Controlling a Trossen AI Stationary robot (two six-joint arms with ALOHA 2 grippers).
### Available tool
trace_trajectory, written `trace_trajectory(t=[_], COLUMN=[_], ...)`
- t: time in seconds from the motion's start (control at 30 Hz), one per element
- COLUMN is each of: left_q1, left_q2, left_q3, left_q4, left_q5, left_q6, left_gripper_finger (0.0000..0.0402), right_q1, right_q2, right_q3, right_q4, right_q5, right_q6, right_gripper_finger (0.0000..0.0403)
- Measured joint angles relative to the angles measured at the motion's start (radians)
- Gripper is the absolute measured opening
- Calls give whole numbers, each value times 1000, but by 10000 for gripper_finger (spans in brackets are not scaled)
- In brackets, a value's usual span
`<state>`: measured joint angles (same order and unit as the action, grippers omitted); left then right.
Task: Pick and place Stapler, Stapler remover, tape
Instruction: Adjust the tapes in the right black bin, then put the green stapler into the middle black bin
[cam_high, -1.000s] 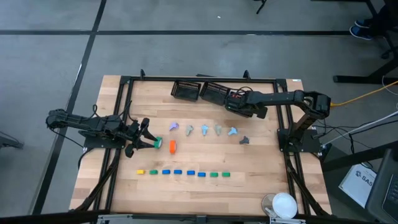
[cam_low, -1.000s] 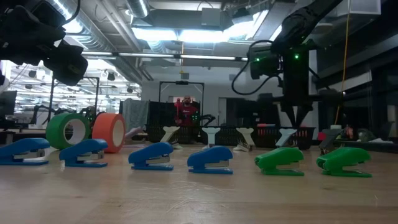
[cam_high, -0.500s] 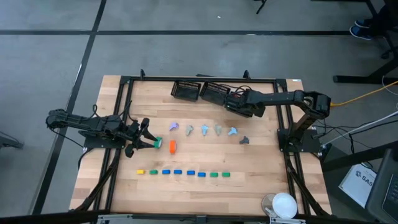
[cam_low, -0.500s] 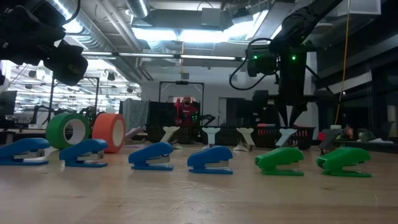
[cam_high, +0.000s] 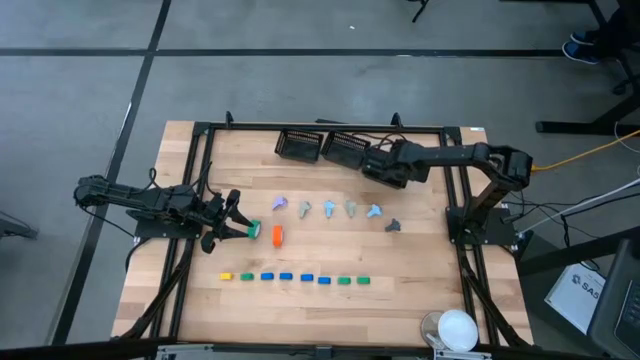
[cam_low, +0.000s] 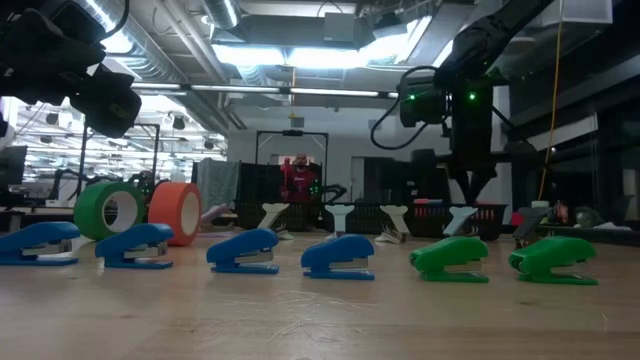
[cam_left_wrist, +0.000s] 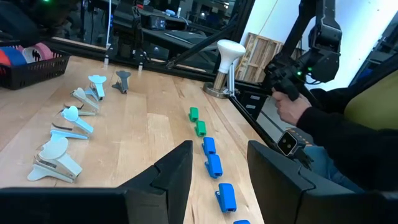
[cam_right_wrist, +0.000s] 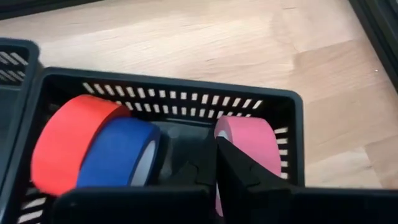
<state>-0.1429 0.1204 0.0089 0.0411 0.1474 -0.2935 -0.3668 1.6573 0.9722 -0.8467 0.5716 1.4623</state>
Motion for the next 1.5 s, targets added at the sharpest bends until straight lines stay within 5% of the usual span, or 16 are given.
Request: trace_trajectory(t=[0.7, 1.5], left_q1=[0, 0], left_q2=[0, 0], left_q3=[0, 0], left_q4=[0, 0], left_q5=[0, 0], left_q6=[0, 0], left_gripper_finger=[150, 150], right_q1=[-4, 344], right_q2=[0, 0], right_q3=[100, 381], right_q4=[2, -146], right_q5=[-52, -146], right_q6=[-1, -54], right_gripper_finger=[25, 26])
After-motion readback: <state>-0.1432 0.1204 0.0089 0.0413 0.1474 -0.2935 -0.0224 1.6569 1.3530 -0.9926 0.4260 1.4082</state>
